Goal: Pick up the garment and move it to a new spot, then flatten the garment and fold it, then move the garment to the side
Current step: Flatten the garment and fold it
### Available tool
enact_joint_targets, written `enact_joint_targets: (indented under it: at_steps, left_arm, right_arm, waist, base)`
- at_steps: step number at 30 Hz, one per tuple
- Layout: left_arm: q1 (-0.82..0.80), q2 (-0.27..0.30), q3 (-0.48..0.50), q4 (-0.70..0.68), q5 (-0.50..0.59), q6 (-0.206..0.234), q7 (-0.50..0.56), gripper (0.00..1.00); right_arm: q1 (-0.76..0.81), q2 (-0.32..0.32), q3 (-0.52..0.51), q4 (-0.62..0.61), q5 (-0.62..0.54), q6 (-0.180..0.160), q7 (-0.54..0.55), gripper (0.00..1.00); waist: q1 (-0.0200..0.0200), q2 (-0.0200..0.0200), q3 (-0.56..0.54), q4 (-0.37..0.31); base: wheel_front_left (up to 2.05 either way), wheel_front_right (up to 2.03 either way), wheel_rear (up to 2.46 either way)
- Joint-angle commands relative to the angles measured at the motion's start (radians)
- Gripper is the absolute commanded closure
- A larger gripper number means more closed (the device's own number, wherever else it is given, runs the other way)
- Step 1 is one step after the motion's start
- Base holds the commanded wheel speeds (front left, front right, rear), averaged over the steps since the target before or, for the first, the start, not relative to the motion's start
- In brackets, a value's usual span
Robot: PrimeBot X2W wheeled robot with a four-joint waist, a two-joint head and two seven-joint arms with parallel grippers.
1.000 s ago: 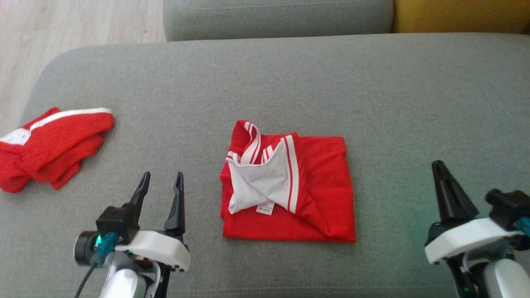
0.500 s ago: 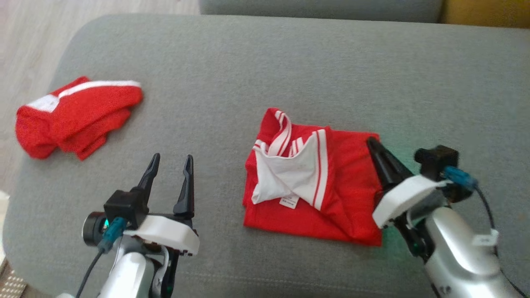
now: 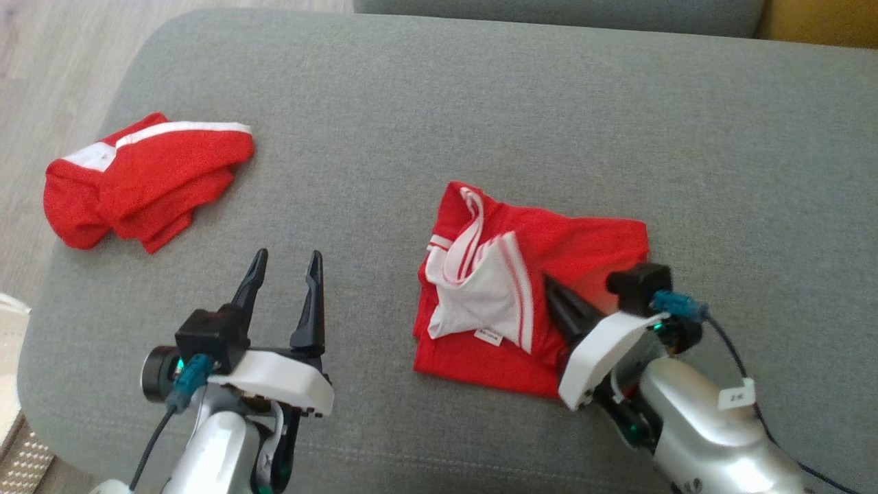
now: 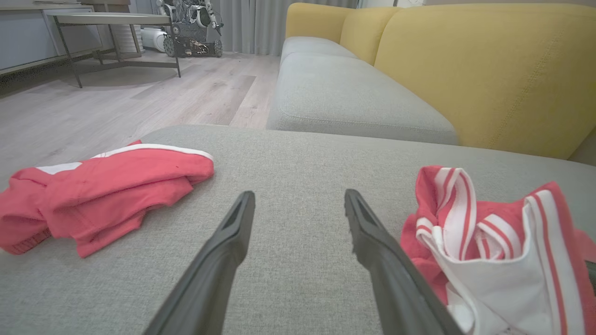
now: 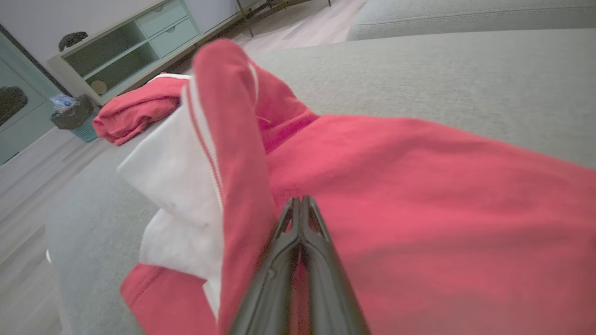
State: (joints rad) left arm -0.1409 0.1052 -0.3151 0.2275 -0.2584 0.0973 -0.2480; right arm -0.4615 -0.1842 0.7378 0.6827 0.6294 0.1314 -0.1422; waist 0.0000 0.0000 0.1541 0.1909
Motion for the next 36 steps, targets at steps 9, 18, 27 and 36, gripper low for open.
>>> enact_joint_targets:
  at_steps: [9, 18, 27, 36]
  left_arm:
    - [-0.03, 0.014, 0.031, -0.031, -0.003, 0.008, -0.011, 0.0]
    - [-0.017, 0.029, 0.038, -0.04, -0.006, 0.018, -0.012, 0.0]
    - [0.011, 0.056, 0.072, -0.059, -0.025, 0.04, -0.008, 0.0]
    - [0.061, 0.089, 0.078, -0.1, -0.027, 0.052, 0.013, 0.0]
  right_arm:
    - [0.019, -0.02, 0.152, -0.105, 0.089, -0.001, -0.03, 1.0]
    - [0.038, -0.056, -0.025, -0.147, 0.052, -0.001, -0.108, 0.0]
    - [0.141, -0.099, -0.38, -0.268, -0.148, -0.001, -0.116, 0.0]
    - [0.318, -0.076, -0.605, -0.498, -0.315, -0.001, -0.001, 0.0]
  waist:
    - [0.0, 0.0, -0.009, -0.032]
    - [0.0, 0.0, -0.025, -0.079]
    - [0.0, 0.0, -0.059, -0.14]
    - [0.0, 0.0, -0.103, -0.168]
  base:
    - [0.0, 0.0, 0.0]
    - [0.0, 0.0, 0.0]
    - [0.0, 0.0, 0.0]
    - [0.0, 0.0, 0.0]
